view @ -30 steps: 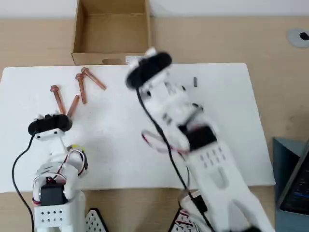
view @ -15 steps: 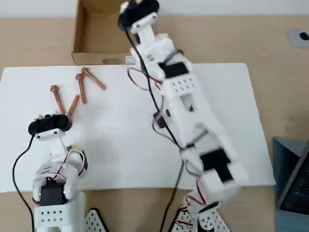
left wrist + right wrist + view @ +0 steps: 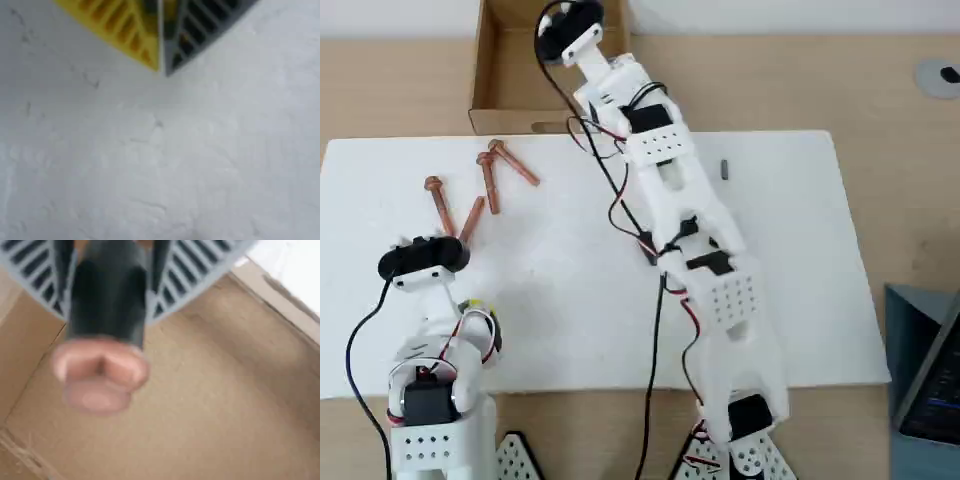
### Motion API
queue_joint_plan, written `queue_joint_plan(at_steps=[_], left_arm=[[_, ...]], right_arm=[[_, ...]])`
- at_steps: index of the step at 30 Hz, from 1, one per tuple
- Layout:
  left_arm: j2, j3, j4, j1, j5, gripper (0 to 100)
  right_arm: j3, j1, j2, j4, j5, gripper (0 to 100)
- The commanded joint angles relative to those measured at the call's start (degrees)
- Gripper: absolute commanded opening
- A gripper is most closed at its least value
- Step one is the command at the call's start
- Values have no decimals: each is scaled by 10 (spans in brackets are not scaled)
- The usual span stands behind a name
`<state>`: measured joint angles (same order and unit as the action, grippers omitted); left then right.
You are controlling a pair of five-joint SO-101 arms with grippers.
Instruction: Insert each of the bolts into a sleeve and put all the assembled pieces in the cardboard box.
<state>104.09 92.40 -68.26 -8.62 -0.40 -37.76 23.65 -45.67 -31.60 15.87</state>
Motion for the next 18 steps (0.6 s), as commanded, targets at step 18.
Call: queue_joint_plan(at_steps=[18], left_arm=[[4,-3,11,-4,0,5]], right_arm=[[-67,-11,-30,-38,57,171]])
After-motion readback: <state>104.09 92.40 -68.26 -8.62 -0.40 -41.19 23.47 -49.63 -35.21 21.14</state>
